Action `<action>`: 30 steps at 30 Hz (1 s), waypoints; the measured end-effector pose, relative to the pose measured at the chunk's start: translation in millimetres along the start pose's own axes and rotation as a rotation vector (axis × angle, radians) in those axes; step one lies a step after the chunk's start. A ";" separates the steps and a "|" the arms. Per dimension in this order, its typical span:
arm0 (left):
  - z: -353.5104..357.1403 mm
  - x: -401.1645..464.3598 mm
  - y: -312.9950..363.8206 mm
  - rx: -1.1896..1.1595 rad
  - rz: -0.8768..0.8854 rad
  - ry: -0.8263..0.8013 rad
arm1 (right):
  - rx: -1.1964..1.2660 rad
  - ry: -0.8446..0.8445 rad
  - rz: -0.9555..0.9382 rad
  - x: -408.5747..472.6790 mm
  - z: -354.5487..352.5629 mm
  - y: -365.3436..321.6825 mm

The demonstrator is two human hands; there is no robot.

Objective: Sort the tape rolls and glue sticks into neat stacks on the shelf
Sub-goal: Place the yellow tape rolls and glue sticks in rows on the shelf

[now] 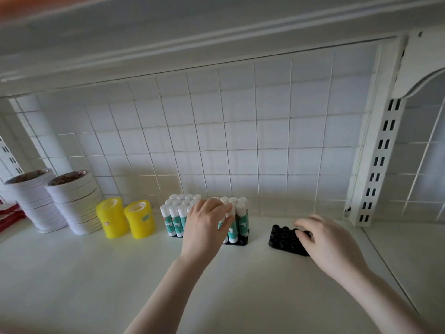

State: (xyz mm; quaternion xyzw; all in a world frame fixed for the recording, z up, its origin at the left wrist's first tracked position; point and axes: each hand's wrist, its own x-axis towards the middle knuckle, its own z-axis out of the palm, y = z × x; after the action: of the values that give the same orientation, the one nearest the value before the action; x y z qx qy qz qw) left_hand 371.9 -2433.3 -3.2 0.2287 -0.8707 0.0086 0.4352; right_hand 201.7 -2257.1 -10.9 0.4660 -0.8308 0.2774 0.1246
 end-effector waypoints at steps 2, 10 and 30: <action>1.9 -2.4 0.1 0.022 0.025 0.030 | 0.004 0.000 0.009 0.5 -0.7 1.4; -1.3 -4.7 2.8 0.087 0.049 0.014 | -0.054 -0.024 0.026 1.2 -4.6 -0.3; -44.7 -39.2 113.7 0.087 -0.143 -0.096 | -0.233 0.159 0.138 -99.4 -82.5 75.7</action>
State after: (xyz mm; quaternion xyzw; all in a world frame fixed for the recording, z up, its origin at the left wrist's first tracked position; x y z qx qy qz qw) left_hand 379.7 -2306.6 15.7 0.3090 -0.8710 0.0041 0.3820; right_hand 186.8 -2108.2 -16.0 0.3667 -0.8750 0.2232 0.2237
